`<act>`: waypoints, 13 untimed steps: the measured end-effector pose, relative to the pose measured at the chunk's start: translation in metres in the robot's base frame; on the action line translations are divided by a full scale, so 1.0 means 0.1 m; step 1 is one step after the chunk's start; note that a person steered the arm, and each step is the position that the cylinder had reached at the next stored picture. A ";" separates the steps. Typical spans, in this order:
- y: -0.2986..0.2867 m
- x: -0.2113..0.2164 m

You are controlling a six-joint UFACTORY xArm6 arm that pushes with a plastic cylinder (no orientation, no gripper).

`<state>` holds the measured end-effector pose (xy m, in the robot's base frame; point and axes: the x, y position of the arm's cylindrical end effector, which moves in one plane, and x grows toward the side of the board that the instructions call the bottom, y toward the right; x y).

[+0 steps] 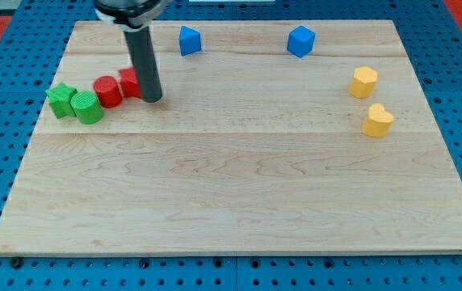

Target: Push the blue blocks into the yellow blocks

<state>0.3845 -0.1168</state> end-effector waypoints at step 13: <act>2.43 -0.74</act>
<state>0.3107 0.1260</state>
